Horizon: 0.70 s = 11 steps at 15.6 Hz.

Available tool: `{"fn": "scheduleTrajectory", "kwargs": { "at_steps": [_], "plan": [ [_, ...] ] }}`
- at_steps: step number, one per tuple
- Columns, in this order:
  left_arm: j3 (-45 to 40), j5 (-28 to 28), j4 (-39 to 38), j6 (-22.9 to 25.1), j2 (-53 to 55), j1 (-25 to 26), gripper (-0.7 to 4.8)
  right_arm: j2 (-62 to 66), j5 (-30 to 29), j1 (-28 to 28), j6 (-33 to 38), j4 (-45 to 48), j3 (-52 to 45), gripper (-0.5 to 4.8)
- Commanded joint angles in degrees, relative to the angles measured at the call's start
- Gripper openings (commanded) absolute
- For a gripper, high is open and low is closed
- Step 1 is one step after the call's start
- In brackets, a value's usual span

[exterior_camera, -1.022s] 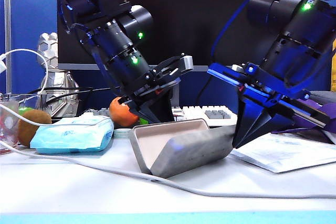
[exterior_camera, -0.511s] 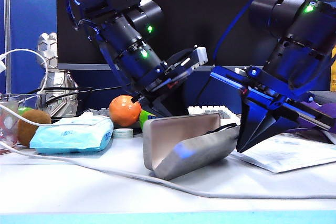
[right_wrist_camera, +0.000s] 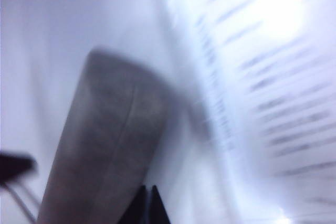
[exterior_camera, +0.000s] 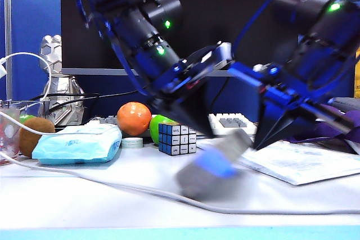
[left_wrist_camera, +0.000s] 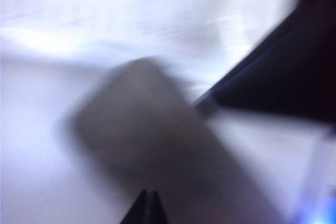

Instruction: Pick up the glasses, fold the temples of the glasses, place the glasses into the glasses case, and finally close the glasses case.

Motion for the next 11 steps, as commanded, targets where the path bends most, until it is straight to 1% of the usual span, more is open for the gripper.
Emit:
{"fn": "scheduleTrajectory", "kwargs": {
  "at_steps": [1,3,5,7,9,11],
  "plan": [
    [0.1,-5.7,-0.2,-0.2,-2.5,0.6,-0.06,-2.4,2.7,-3.9,-0.7,1.1,0.3,-0.03],
    [0.1,-5.8,-0.8,-0.2,-4.1,0.6,-0.06,-2.7,3.1,-6.0,-3.1,1.6,0.3,-0.03],
    [0.1,-5.6,-1.9,-0.2,-5.4,0.6,-0.06,-2.6,2.8,-6.6,-9.0,3.2,0.3,-0.03],
    [0.1,-6.4,-2.1,-0.2,-6.7,0.6,-0.06,-3.5,-0.4,-6.6,-9.3,3.8,0.3,-0.03],
    [0.1,-9.9,-1.6,-0.3,-8.9,0.6,-0.06,-6.4,-0.1,-6.6,-9.5,4.5,0.3,-0.03],
    [0.1,-11.4,0.0,-1.8,-12.7,0.7,-0.06,-11.0,0.1,-6.6,-9.6,5.7,0.3,-0.03]
  ]
}}
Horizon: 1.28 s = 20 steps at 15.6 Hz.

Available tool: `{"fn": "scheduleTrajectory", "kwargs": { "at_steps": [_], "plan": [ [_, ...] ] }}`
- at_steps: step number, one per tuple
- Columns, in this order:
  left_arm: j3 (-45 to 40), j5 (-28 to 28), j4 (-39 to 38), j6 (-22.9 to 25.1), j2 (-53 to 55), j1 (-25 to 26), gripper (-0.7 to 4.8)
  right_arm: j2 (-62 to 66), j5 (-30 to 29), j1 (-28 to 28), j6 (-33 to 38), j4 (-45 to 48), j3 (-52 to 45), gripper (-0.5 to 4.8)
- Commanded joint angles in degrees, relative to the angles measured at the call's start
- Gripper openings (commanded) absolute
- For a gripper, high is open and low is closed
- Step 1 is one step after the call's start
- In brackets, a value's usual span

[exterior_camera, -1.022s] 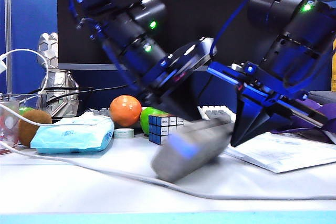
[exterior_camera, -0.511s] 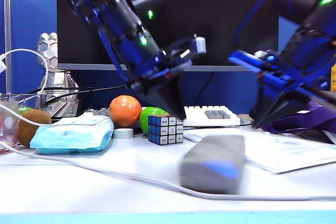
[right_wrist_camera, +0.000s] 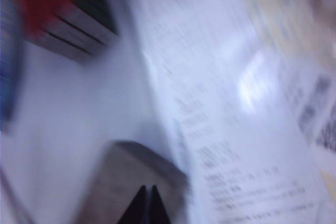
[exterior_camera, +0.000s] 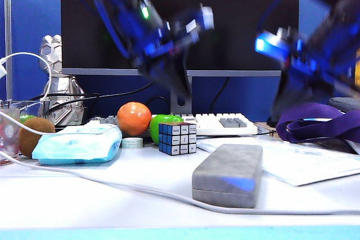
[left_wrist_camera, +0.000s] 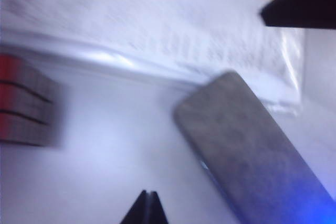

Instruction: Pick up the glasses, fold the temples of the glasses, place the glasses into the glasses case, and finally close the glasses case.

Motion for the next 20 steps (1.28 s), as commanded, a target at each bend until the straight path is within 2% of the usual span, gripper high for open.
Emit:
{"fn": "scheduleTrajectory", "kwargs": {
  "at_steps": [1,3,6,10,11,13,15,16,19,20],
  "plan": [
    [0.2,-2.3,2.8,-2.7,-5.7,-0.1,-0.06,-6.4,0.4,0.0,-1.6,3.0,0.3,-0.03],
    [0.2,-5.1,4.2,-5.2,-12.2,-0.1,-0.06,-13.8,2.5,0.0,-4.7,4.1,0.6,-0.03],
    [0.2,-8.0,3.4,-4.9,-24.5,-0.2,-0.06,-26.4,3.8,0.0,-7.4,4.6,0.7,-0.03],
    [0.2,-7.7,1.4,-4.9,-38.6,-0.2,-0.06,-41.2,7.5,0.0,-9.7,-2.9,0.7,-0.03],
    [0.2,-7.7,-2.6,-4.9,-43.6,-0.2,-0.06,-46.8,9.2,0.0,-13.1,-9.2,0.4,-0.03],
    [0.0,-7.7,-11.6,-5.3,-50.3,-0.8,-0.06,-54.4,11.8,0.0,-18.3,-14.2,-1.4,-0.03],
    [-2.5,-7.1,-16.5,-5.6,-56.0,-0.9,-0.06,-59.8,11.9,0.1,-18.3,-11.2,-6.8,-0.03],
    [-4.8,-6.7,-18.1,-7.9,-59.6,-0.9,-0.06,-62.9,11.3,0.1,-18.4,-8.7,-11.1,-0.03],
    [-15.7,-7.3,-17.9,-9.1,-70.6,-0.9,-0.06,-70.1,12.2,0.1,-18.3,0.6,-24.8,-0.03],
    [-23.2,-7.3,-15.5,-9.2,-75.3,-0.9,-0.06,-72.4,12.8,0.1,-18.1,4.4,-32.3,-0.03]
  ]
}}
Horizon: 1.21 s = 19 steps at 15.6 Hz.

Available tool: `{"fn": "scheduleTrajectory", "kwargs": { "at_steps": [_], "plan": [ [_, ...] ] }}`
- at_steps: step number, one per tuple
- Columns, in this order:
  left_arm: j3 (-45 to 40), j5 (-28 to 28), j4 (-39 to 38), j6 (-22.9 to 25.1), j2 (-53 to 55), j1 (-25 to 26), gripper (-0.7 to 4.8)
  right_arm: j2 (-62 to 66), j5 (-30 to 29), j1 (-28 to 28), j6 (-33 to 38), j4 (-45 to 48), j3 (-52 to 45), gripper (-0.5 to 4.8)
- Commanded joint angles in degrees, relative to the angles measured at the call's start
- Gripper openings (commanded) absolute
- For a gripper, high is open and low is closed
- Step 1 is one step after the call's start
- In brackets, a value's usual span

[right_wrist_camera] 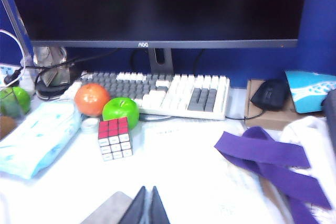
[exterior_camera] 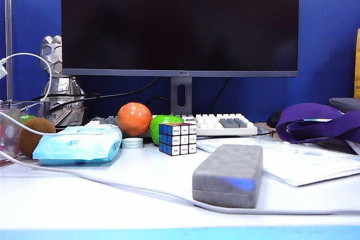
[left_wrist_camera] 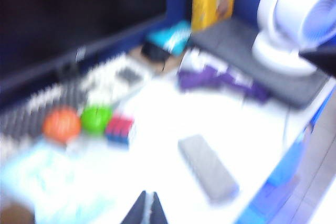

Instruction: Pick up the glasses, fold the temples of the glasses, place the glasses into the glasses case, and finally close the glasses case.

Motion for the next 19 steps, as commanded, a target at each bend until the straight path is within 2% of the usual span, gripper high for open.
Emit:
{"fn": "scheduleTrajectory", "kwargs": {
  "at_steps": [1,3,6,9,10,13,15,19],
  "plan": [
    [-13.9,0.0,5.3,-0.7,-8.3,0.1,-0.06,-4.1,1.9,0.1,0.4,8.9,-13.4,-0.03],
    [-23.5,2.8,13.0,-4.9,-10.2,0.1,-0.06,-4.4,3.7,0.1,0.9,9.0,-19.1,-0.03],
    [-34.0,3.9,22.6,-10.0,-8.9,0.0,-0.06,-4.5,3.7,0.2,4.2,7.8,-22.7,-0.02],
    [-43.9,3.9,34.0,-11.0,-8.2,0.0,-0.06,-4.4,3.5,0.2,6.3,2.7,-22.8,-0.01],
    [-48.5,3.9,39.6,-12.4,-8.2,0.0,-0.06,-4.5,3.5,0.2,6.3,3.0,-22.8,-0.01],
    [-55.0,3.6,48.3,-12.3,-8.2,0.0,-0.06,-4.5,3.7,0.2,6.3,3.0,-22.8,-0.01],
    [-57.7,3.6,51.3,-11.6,-8.2,0.1,-0.06,-4.5,3.7,0.2,6.3,3.0,-22.8,-0.01],
    [-59.7,0.8,51.0,-11.4,-10.3,0.3,-0.06,-4.5,3.7,0.2,6.3,3.0,-22.8,-0.01]
  ]
}}
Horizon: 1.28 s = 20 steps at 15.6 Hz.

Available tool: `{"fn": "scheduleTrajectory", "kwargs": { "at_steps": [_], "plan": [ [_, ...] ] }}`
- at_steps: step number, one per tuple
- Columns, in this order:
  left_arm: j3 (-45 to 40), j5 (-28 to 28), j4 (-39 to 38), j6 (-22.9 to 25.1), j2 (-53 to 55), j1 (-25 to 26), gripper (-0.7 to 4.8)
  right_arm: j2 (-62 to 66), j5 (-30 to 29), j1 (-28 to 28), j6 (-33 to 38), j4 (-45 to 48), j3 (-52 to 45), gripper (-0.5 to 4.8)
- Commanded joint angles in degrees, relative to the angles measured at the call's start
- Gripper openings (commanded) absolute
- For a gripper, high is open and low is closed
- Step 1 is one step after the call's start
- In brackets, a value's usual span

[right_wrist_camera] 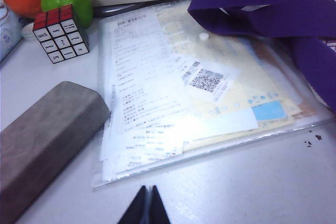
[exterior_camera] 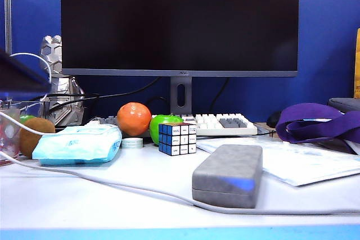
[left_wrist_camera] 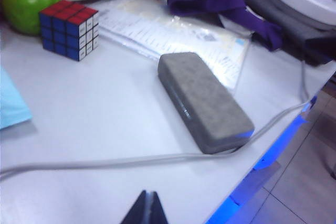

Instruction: Pick up the glasses, fold the temples of the glasses, place the glasses into the glasses case, and finally close the glasses case.

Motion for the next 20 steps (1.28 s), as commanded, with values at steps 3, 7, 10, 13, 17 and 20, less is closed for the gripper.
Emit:
{"fn": "scheduleTrajectory", "kwargs": {
  "at_steps": [3,7,10,13,17,20],
  "plan": [
    [-1.6,-2.3,0.3,1.3,-7.6,5.4,-0.06,-0.1,0.1,0.1,0.2,-1.0,0.2,-0.01],
    [-4.6,-1.6,-0.4,2.1,-14.3,16.0,-0.06,-0.1,0.1,0.1,0.2,-1.0,0.2,-0.01],
    [-4.8,-1.9,-2.5,3.8,-14.7,24.4,-0.06,-0.1,0.1,0.1,0.2,-1.0,0.2,-0.01],
    [-4.8,-5.1,-5.2,8.2,-14.7,28.1,-0.06,-0.1,0.1,0.1,0.2,-1.0,0.2,-0.01],
    [-4.8,-23.2,-13.1,8.2,-14.7,30.1,-0.06,-0.1,0.1,0.1,0.2,-1.0,0.2,-0.01],
    [-4.8,-16.5,-13.7,7.5,-14.6,32.8,-0.06,-0.1,0.1,0.1,0.2,-1.0,0.2,-0.01]
  ]
}}
